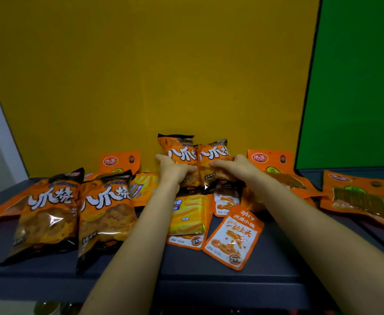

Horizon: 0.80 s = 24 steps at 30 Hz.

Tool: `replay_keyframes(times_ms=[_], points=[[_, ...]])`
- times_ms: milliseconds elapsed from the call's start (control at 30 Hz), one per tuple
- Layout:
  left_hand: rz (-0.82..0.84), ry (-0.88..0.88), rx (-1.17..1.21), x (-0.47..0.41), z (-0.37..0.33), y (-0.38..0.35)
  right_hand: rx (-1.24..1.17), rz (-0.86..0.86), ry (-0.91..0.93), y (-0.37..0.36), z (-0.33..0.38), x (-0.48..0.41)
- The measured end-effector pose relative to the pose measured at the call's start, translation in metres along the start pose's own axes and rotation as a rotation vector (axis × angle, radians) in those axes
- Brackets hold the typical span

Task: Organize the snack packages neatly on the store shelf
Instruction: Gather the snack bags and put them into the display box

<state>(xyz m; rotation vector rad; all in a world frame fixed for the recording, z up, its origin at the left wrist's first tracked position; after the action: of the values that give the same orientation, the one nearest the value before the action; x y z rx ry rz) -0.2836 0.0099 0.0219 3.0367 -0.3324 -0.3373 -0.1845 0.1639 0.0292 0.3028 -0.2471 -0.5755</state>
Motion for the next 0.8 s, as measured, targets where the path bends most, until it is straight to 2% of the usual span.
replay_keyframes(times_ms=[133,267,433,600,800], points=[[-0.012,-0.052,0.005,0.005,-0.017,0.000,-0.098,-0.054,0.078,0.013,0.010,0.004],[0.047,-0.151,0.070,0.019,-0.049,-0.008,-0.235,-0.080,0.122,0.035,0.020,0.017],[0.134,-0.237,0.245,0.047,-0.093,-0.034,-0.380,-0.119,0.168,0.087,0.018,0.050],[0.277,-0.205,0.341,0.082,-0.109,-0.101,-0.384,-0.198,0.149,0.162,-0.008,0.090],[0.472,-0.136,0.430,0.142,-0.110,-0.211,-0.462,-0.330,0.095,0.273,-0.072,0.143]])
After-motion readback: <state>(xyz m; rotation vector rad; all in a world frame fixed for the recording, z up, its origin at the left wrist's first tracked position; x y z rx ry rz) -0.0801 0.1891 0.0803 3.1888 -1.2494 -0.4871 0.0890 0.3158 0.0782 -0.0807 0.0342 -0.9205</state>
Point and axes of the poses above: each hand's wrist, its own x-axis away from the middle knuckle, its own y-axis out of the back of the hand, z = x × y, the point moved 7 cm from there along -x, towards the middle knuckle, and after that the axes turned 11 degrees about -y, right-handed, at the moved point
